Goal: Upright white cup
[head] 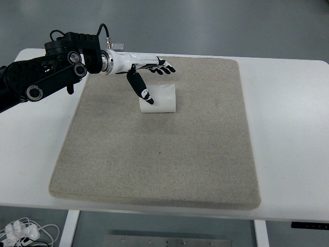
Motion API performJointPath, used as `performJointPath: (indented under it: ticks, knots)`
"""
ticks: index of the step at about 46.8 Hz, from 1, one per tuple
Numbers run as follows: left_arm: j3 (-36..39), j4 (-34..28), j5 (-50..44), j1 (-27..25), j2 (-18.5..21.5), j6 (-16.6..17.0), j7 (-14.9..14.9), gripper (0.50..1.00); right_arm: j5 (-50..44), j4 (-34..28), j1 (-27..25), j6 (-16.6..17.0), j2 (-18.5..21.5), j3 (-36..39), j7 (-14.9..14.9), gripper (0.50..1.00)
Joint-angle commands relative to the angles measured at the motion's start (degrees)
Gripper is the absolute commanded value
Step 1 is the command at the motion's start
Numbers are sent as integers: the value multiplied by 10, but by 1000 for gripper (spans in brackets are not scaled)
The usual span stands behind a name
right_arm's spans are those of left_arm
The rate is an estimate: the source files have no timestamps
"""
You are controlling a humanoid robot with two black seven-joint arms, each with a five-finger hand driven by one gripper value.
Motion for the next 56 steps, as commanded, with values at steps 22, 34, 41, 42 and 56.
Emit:
performJointPath:
  ticks: [22,34,41,42,56]
  knots:
    - [1,66,64,-2,-72,-2,-1,994,0,0,0,0,0,0,0,952]
    - [2,89,93,-1,-102,-2,-1,994,-1,0,0,0,0,0,0,952]
    - [2,103,95,-1,-113,-2,0,994,-1,0,0,0,0,0,0,952]
    - [2,105,95,-1,-116,-2,1,994,0,0,0,0,0,0,0,952]
    - [39,113,94,0,-128,0,6,988,-1,0,0,0,0,0,0,952]
